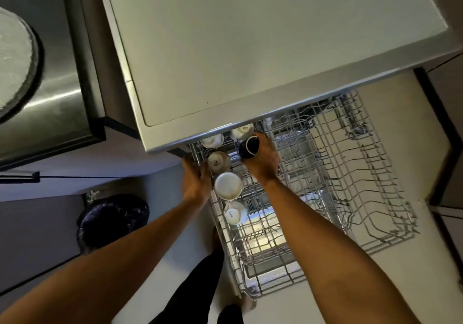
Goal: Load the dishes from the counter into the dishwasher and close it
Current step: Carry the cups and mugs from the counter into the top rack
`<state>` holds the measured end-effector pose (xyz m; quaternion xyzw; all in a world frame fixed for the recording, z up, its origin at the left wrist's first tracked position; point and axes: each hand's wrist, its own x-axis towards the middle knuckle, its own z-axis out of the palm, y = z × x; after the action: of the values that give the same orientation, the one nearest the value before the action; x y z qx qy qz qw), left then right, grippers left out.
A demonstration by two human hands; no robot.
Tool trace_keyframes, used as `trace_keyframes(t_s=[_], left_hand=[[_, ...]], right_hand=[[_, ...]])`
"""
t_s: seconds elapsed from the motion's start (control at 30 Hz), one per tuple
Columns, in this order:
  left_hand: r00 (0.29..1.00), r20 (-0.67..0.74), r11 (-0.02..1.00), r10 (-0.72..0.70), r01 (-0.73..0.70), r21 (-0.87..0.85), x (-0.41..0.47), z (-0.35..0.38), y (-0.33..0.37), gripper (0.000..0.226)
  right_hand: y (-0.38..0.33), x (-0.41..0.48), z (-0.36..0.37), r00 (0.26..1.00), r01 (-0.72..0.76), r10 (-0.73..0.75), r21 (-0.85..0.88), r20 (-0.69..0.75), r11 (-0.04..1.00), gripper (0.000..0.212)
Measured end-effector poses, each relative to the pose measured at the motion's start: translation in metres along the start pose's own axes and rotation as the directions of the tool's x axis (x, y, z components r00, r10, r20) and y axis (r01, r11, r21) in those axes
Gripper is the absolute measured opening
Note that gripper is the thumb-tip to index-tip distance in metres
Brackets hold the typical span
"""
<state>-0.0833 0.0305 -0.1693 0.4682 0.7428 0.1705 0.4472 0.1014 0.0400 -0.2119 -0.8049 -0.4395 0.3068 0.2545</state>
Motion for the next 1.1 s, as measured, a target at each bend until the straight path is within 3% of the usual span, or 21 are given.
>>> trace_keyframes(t_s=[0.13,0.27,0.5,0.73,0.87,0.97,1.1], left_hand=[[0.998,-0.052,0.999,-0.034,0.034,0.006,0.005,0.012,-0.001,0.045],[0.997,-0.082,0.999,-0.01,0.014,0.052,0.006,0.013,-0.004,0.046],[0.998,-0.067,0.996,0.01,-0.004,0.091,0.005,0.012,-0.004,0.051],[0.998,-0.061,0.997,0.015,-0.01,0.08,0.006,0.011,-0.005,0.043],[0.999,-0.039,0.995,0.011,-0.007,0.1,0.008,0.011,-0.006,0.047],[1.0,-0.025,0.995,-0.002,0.004,0.104,0.008,0.01,-0.005,0.048],[1.0,-0.008,0.99,-0.008,0.009,0.139,0.006,0.007,-0.001,0.047]], right_hand=[[0.004,-0.003,-0.003,0.998,0.052,-0.052,-0.024,-0.034,0.998,0.048],[0.005,-0.009,0.002,0.996,0.093,-0.095,-0.131,-0.003,0.987,0.07],[0.005,-0.006,0.007,0.995,0.037,-0.015,-0.214,0.102,0.976,0.084],[-0.002,0.001,0.003,0.973,-0.014,0.086,-0.32,0.212,0.947,0.091],[-0.005,0.002,0.001,0.952,0.015,0.112,-0.411,0.285,0.912,0.095],[-0.005,0.002,-0.003,0.951,0.01,0.107,-0.376,0.29,0.927,0.091],[-0.002,-0.004,-0.013,0.979,-0.059,0.086,-0.149,0.185,0.987,0.072]])
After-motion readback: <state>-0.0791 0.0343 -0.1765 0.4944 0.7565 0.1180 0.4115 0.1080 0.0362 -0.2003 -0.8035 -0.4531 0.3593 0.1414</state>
